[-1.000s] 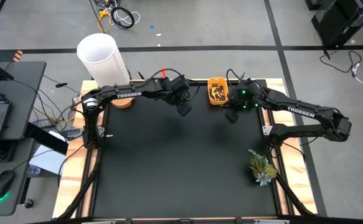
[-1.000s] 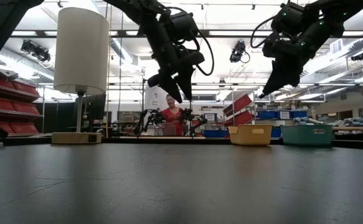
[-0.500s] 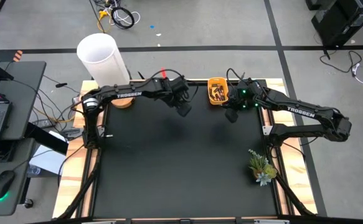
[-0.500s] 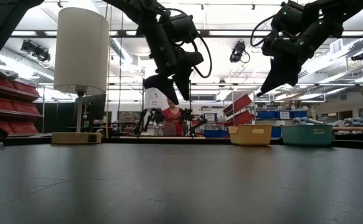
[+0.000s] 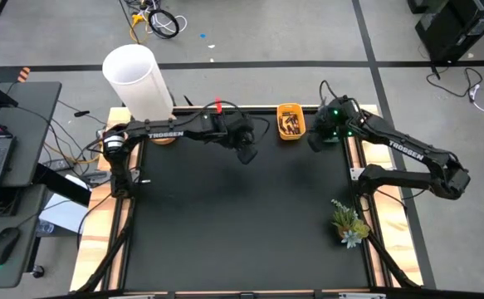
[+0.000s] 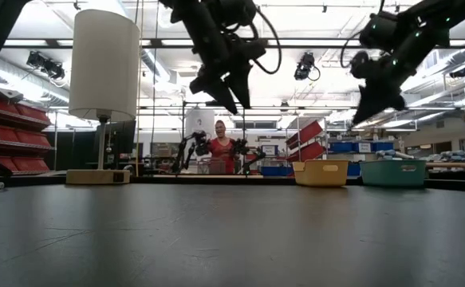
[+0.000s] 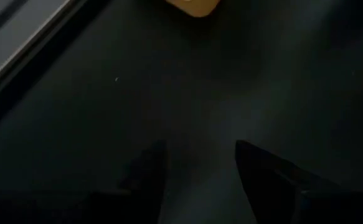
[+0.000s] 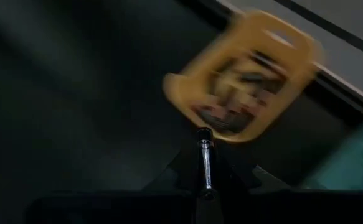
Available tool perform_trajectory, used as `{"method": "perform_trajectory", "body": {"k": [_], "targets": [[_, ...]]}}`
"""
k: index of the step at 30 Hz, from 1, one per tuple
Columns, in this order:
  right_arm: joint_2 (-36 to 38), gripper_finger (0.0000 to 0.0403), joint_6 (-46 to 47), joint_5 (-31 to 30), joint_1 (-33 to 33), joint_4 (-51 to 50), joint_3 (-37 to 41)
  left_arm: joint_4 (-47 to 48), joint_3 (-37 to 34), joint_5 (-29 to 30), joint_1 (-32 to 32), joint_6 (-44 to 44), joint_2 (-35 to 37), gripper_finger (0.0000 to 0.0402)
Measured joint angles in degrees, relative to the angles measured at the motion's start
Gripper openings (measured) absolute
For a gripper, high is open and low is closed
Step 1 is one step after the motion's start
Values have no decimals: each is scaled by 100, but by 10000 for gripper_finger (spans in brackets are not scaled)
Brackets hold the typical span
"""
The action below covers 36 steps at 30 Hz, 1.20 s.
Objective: Sort batteries
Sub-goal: Put the top silver battery into the blue bin
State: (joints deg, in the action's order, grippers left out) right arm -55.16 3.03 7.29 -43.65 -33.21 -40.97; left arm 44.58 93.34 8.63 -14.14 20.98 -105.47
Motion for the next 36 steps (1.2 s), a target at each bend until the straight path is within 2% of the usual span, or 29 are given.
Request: {"method": "perform_trajectory", "body": {"k": [4,9,12,18,22,31,36], "targets": [[-215,42,383,-726,-397,-193,0,-297,-4,111,219,-140,-13,202],[-660,42,850,-1338,-866,-246,0,-638,-4,279,394,-423,-11,202],[-940,42,809,-1528,-1037,-394,0,-811,-4,285,455,-586,-11,202],[-1188,46,841,-1844,-881,-453,-28,-790,-4,284,599,-829,26,202],[-1317,56,708,-2153,-729,-644,-28,-672,-4,502,715,-925,204,202],[-1619,52,724,-3462,-236,-1225,-31,-372,-2,489,794,-918,691,202],[-1578,81,645,-3478,-195,-1298,-36,-208,-4,407,792,-1184,759,202]]}}
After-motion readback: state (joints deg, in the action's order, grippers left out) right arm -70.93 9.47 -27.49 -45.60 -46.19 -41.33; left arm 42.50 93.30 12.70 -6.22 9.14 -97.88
